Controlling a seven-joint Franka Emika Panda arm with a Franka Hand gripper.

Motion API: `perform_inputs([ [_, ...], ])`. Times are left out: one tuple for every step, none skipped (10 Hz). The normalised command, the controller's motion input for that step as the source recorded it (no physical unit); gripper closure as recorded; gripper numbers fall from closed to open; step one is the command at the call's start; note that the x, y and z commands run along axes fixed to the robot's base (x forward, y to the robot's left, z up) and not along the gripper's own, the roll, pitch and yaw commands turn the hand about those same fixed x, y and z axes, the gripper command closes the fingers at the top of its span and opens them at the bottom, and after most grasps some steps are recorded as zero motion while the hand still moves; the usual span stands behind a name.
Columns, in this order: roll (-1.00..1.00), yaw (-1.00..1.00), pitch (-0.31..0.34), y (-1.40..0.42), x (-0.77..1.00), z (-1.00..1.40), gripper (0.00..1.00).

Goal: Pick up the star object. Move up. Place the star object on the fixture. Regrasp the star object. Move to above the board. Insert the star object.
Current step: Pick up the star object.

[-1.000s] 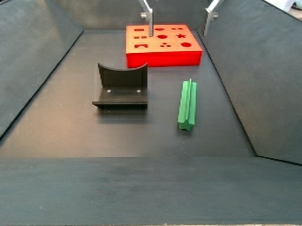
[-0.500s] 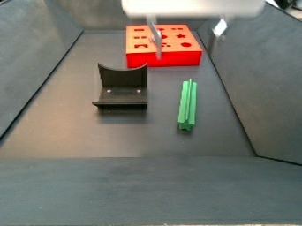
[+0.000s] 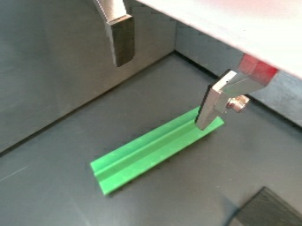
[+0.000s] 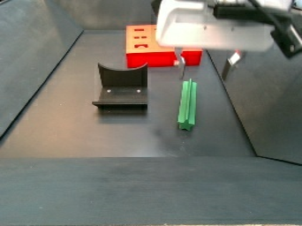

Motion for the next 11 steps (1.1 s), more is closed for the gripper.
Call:
perform_inputs([
  [-0.07, -0.45, -0.129, 0.41, -0.05, -0.53, 0.0],
  [-0.07, -0.34, -0.049, 0.41, 0.0, -0.37, 0.0],
  [-0.09, -0.25, 0.0, 0.47, 0.0, -0.3, 0.0],
  [-0.05, -0.19, 0.0, 0.43, 0.05, -0.3, 0.0],
  [-0.01, -0.16, 0.0, 0.3, 0.06, -0.27, 0.0],
  [-0.05, -0.28, 0.0, 0.35, 0.36, -0.19, 0.0],
  [-0.09, -0.33, 0.01, 0.35, 0.53, -0.01, 0.0],
  [-0.04, -0.23, 0.006, 0.22, 0.4, -0.11, 0.0],
  [0.0, -0.16, 0.0, 0.11, 0.23, -0.26, 0.0],
  [0.03, -0.07, -0.073, 0.0, 0.02, -0.43, 0.0],
  [0.05, 0.0, -0.119, 0.0, 0.0, -0.47, 0.0],
])
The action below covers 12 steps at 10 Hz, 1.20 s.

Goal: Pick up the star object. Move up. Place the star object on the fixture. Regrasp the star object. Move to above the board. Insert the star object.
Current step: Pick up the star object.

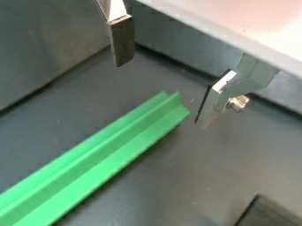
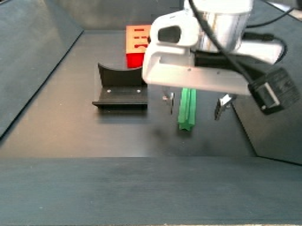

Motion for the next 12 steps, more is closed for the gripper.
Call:
perform_inputs([
  [0.05, 0.0, -0.104, 0.0, 0.0, -0.37, 0.0],
  [0.0, 0.0, -0.004, 0.0, 0.0, -0.02, 0.0],
  [0.06, 0.0, -0.151, -0.05, 0.0, -0.43, 0.0],
  [0.0, 0.0, -0.193, 0.0, 0.0, -0.34, 0.0],
  [0.0, 0.0, -0.164, 0.0, 0.0, -0.18, 0.0],
  [0.0, 0.0, -0.004, 0.0, 0.0, 0.0, 0.0],
  [0.0, 0.0, 0.0, 0.0, 0.0, 0.0, 1.0],
  [0.0, 0.0, 0.0, 0.0, 0.0, 0.0, 1.0],
  [-0.03, 0.0, 0.0, 0.03, 0.0, 0.0, 1.0],
  [-0.01, 0.0, 0.0, 0.02, 0.0, 0.0, 1.0],
  [0.0, 0.0, 0.0, 0.0, 0.0, -0.02, 1.0],
  [0.01, 0.0, 0.0, 0.0, 0.0, -0.09, 1.0],
])
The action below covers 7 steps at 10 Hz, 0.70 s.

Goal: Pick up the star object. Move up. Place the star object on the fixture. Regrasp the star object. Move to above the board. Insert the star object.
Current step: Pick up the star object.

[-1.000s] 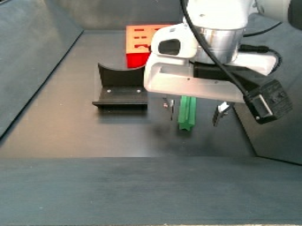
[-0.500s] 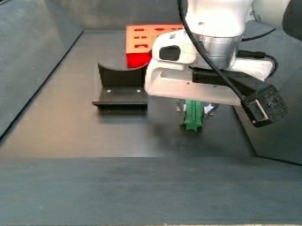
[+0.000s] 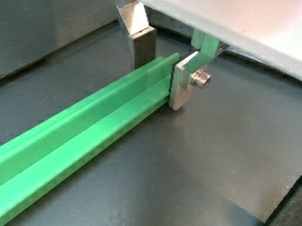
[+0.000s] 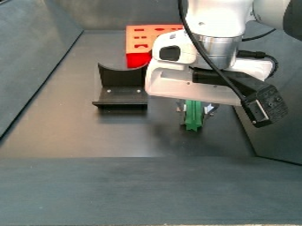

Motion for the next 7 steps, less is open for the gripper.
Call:
perform_inputs([
  [0.05, 0.0, 0.0, 0.0, 0.0, -0.15, 1.0],
  [0.08, 0.0, 0.0, 0.0, 0.0, -0.19, 1.0],
  [0.09, 0.0, 0.0, 0.0, 0.0, -0.22, 1.0],
  [0.1, 0.0, 0.0, 0.0, 0.0, -0.23, 1.0],
  [0.1, 0.0, 0.0, 0.0, 0.0, -0.21, 1.0],
  [0.1, 0.0, 0.0, 0.0, 0.0, -0.22, 1.0],
  [0.1, 0.0, 0.0, 0.0, 0.0, -0.22, 1.0],
])
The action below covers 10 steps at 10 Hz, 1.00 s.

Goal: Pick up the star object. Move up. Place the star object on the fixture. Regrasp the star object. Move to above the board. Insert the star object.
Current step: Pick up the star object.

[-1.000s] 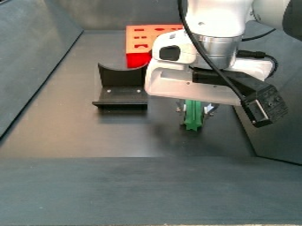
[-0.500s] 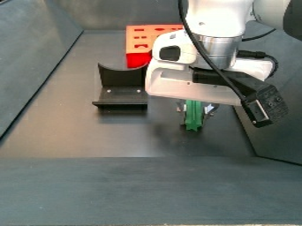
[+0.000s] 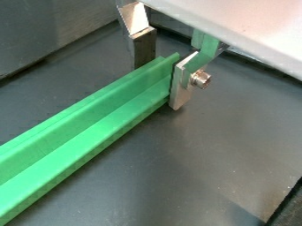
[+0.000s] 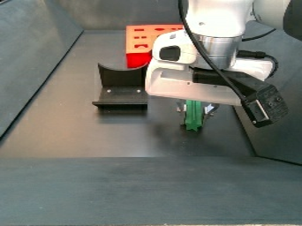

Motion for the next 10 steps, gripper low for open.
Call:
perform_inputs([
  [0.08, 0.0, 0.0, 0.0, 0.0, -0.2, 1.0],
  [0.06, 0.0, 0.0, 0.0, 0.0, -0.17, 1.0],
  [0.03, 0.0, 0.0, 0.0, 0.0, -0.15, 1.0],
  [-0.01, 0.0, 0.0, 0.01, 0.0, 0.0, 1.0],
  [-0.02, 0.0, 0.0, 0.01, 0.0, 0.0, 1.0],
  [0.0, 0.0, -0.004, 0.0, 0.0, -0.01, 1.0],
  [0.0, 0.0, 0.0, 0.0, 0.0, 0.0, 1.0],
  [0.0, 0.0, 0.0, 0.0, 0.0, 0.0, 1.0],
  [0.0, 0.0, 0.0, 0.0, 0.0, 0.0, 1.0],
  [0.0, 0.0, 0.0, 0.0, 0.0, 0.0, 1.0],
])
